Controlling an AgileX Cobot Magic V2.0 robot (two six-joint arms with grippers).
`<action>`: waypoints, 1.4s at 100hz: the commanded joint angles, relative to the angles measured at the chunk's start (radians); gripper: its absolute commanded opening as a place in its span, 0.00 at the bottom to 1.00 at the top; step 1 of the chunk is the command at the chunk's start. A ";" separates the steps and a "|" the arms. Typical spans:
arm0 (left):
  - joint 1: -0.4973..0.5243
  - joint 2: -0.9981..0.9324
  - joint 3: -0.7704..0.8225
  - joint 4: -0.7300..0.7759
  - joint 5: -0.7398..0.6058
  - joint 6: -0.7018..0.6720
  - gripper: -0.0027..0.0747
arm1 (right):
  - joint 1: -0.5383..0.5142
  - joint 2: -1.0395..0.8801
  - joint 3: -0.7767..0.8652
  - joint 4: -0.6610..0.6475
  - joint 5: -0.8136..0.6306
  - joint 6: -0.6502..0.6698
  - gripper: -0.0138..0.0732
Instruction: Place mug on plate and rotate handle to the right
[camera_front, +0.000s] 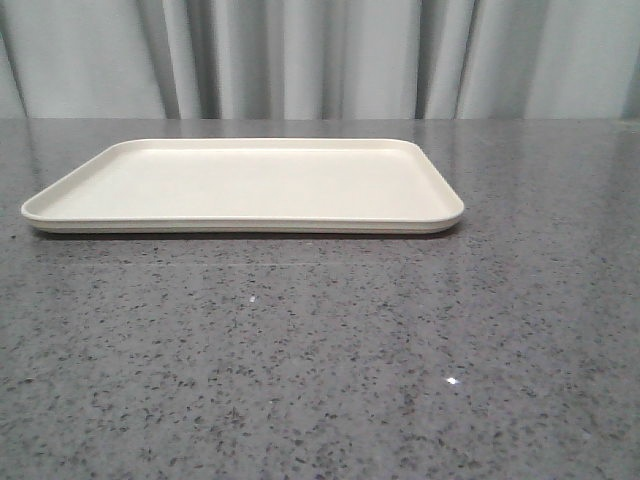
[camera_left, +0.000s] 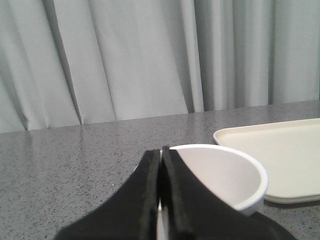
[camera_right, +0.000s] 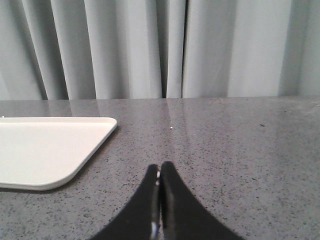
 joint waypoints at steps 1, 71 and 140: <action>-0.009 -0.029 0.007 -0.009 -0.093 -0.008 0.01 | -0.002 -0.022 0.001 0.050 -0.011 -0.005 0.09; -0.009 -0.029 0.007 -0.009 -0.107 -0.008 0.01 | -0.002 -0.022 0.001 0.137 -0.071 -0.005 0.09; -0.009 -0.029 0.007 -0.009 -0.122 -0.008 0.01 | -0.002 -0.022 0.001 0.139 -0.061 -0.005 0.09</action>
